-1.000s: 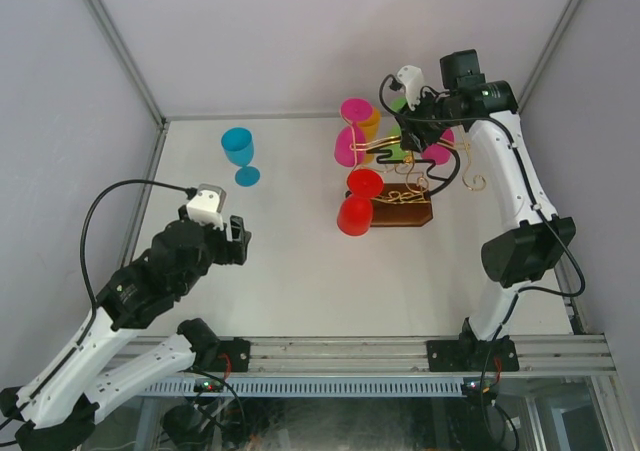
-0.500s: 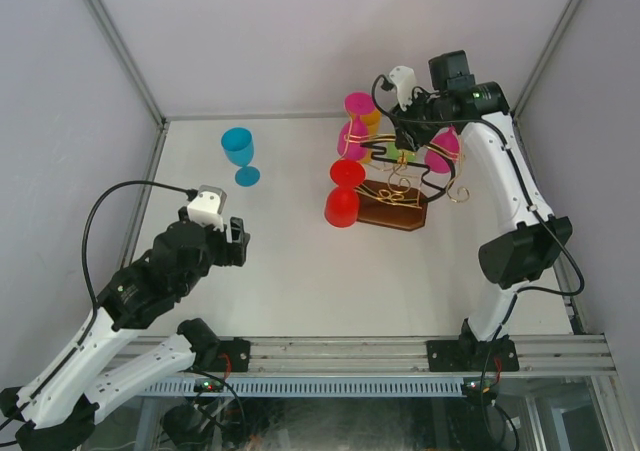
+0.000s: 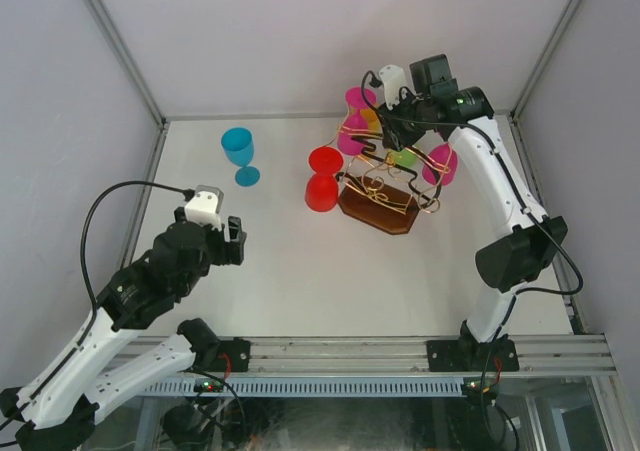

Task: Place the wine glass upside down on the wine glass rack
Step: Move the wine rack to the center of the board.

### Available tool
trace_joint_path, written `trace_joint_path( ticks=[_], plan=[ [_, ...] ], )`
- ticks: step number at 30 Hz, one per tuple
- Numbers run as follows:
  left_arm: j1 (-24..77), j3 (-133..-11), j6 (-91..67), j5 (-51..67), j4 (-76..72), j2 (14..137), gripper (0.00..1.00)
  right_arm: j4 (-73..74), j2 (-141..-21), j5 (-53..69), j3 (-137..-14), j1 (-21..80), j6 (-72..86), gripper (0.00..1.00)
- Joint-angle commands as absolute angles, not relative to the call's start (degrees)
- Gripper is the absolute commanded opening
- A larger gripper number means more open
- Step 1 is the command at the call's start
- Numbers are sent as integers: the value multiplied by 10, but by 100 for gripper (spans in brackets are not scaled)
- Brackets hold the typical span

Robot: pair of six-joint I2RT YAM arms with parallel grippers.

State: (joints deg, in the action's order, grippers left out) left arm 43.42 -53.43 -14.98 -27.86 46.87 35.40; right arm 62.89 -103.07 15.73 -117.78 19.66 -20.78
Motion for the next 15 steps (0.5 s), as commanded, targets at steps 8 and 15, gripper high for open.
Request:
trace_joint_path(
  ticks=[8, 15],
  plan=[
    [428, -529, -159, -310, 461, 350, 81, 557, -1050, 88, -1207, 249, -100, 1],
    [409, -538, -153, -306, 457, 348, 83, 538, -1082, 96, -1234, 254, -95, 1]
  ],
)
